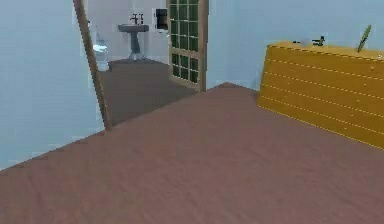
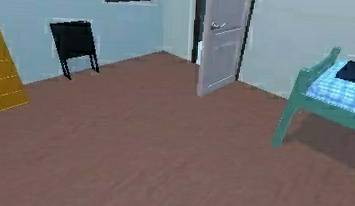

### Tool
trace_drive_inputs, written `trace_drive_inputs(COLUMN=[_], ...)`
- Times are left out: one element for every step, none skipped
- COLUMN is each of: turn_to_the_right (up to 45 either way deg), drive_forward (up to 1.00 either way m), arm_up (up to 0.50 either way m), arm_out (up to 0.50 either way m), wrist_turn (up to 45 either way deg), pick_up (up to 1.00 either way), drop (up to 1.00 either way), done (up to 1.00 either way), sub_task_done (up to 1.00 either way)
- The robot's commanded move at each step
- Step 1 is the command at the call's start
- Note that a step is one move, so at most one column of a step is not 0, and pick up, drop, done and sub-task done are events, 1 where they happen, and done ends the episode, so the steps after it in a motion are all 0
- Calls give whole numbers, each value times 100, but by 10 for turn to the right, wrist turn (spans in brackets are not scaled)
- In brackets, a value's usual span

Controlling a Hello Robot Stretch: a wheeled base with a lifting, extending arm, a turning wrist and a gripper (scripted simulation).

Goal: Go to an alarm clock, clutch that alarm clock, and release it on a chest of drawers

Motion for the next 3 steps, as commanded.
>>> trace_drive_inputs(turn_to_the_right=[450, 450, 210], drive_forward=[0, 0, 0], arm_up=[0, 0, 0], arm_out=[0, 0, 0], wrist_turn=[0, 0, 0], pick_up=[0, 0, 0], drop=[0, 0, 0], done=[0, 0, 0], sub_task_done=[0, 0, 0])
